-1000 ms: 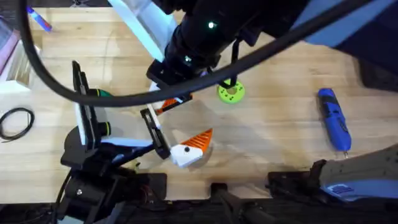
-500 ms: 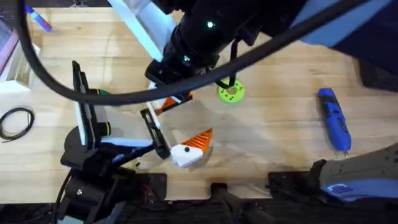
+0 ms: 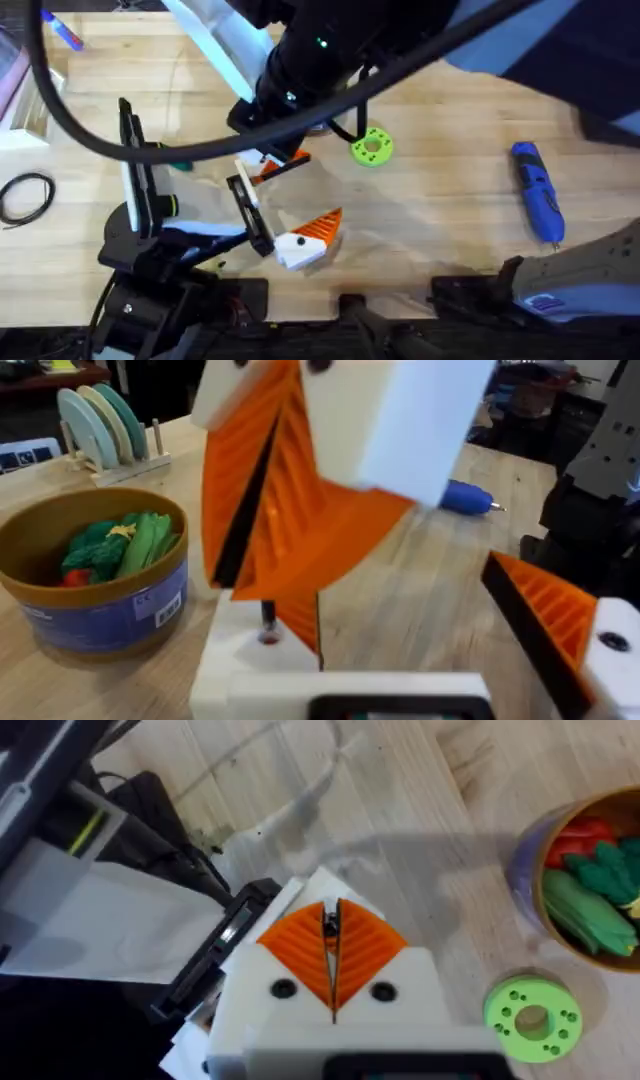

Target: Pick up the gripper from the table and insert it into the empty holder that is missing its gripper. Then pick up a screw, insert it into the mounting hole, and use the screwdriver to tighten it. Finally, clean up the table by picking up the vegetable and placing it into the bucket.

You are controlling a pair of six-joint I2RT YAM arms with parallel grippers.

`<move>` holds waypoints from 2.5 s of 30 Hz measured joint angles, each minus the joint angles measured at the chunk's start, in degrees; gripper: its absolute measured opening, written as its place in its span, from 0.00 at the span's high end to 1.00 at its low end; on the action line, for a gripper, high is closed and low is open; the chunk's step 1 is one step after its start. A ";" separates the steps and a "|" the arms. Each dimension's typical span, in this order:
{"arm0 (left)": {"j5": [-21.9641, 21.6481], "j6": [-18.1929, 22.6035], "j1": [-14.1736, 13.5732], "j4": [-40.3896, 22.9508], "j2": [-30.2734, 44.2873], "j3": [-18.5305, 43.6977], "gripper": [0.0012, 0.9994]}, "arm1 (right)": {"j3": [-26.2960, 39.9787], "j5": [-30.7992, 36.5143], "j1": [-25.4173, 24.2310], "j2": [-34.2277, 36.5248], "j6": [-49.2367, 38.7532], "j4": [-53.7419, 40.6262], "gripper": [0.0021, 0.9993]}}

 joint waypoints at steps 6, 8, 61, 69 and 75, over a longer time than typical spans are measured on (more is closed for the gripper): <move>0.00 0.02 0.00 0.00 0.00 0.00 0.01 | 0.01 -0.64 0.00 0.00 0.00 -0.05 1.00; -0.02 0.04 0.00 0.00 0.00 0.00 0.01 | 0.01 -0.77 0.00 0.01 0.00 -0.07 1.00; 2.91 -0.02 -0.46 -0.22 0.00 -0.02 0.01 | 0.54 -1.47 -0.04 2.48 -0.51 -0.75 1.00; 2.52 -0.02 -0.46 -0.21 0.00 -0.02 0.01 | 0.54 -1.46 -0.04 1.13 -0.52 -2.29 1.00; 2.10 0.17 -0.42 -0.17 0.00 -0.02 0.01 | 0.54 -1.41 -0.04 0.44 -0.55 -3.37 1.00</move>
